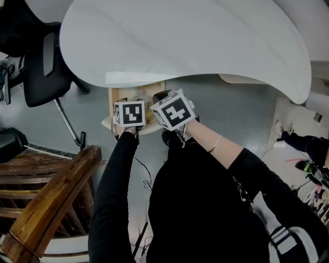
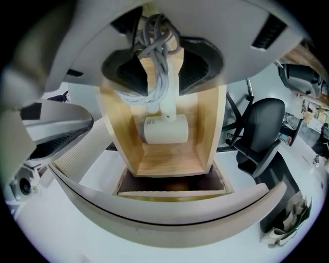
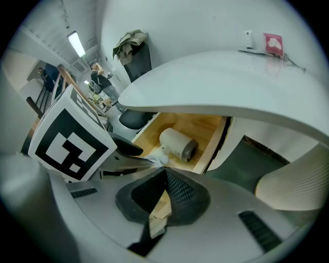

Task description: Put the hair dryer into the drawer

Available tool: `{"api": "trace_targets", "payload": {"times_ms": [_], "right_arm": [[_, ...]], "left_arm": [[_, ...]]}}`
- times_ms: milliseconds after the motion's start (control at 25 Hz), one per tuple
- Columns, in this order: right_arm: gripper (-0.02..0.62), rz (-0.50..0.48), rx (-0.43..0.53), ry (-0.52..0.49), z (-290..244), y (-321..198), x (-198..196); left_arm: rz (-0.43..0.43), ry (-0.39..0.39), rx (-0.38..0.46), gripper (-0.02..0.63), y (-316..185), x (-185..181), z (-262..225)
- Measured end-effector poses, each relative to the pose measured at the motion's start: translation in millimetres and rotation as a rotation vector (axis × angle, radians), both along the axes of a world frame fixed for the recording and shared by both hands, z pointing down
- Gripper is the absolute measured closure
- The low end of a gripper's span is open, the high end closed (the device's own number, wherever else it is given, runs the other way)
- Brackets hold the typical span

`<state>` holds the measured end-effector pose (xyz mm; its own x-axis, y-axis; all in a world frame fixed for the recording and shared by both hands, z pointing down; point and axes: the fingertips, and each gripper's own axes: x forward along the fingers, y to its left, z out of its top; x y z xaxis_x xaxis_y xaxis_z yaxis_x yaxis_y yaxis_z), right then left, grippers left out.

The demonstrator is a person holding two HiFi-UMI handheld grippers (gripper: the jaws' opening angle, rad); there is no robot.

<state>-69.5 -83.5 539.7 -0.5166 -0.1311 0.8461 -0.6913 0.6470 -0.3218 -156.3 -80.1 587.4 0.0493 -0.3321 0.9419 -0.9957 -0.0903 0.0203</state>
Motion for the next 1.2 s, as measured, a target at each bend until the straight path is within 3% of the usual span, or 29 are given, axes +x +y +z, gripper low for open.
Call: {"api": "trace_targets", "payload": {"times_ms": [280, 480, 640, 800, 1000, 1200], "right_arm": [[0.594, -0.001, 0.020, 0.005, -6, 0, -1], [0.593, 0.002, 0.057, -0.016, -14, -3, -3], [0.594, 0.012, 0.085, -0.040, -27, -3, -4], [0.593, 0.012, 0.116, -0.070, -43, -3, -5], [0.593, 0.000, 0.139, -0.102, -58, -2, -4], [0.594, -0.010, 0.176, -0.144, -82, 2, -2]], "left_arm": [[-0.041, 0.003, 0.072, 0.407, -2, -15, -24], [-0.076, 0.110, 0.160, 0.411, -5, -7, -43], [-0.125, 0.129, 0.255, 0.458, -3, -13, -65], [-0.183, 0.136, 0.356, 0.547, 2, -21, -88], [-0.235, 0.201, 0.444, 0.593, 10, -24, -110], [-0.257, 0.236, 0.540, 0.597, 23, -24, -137]]}}
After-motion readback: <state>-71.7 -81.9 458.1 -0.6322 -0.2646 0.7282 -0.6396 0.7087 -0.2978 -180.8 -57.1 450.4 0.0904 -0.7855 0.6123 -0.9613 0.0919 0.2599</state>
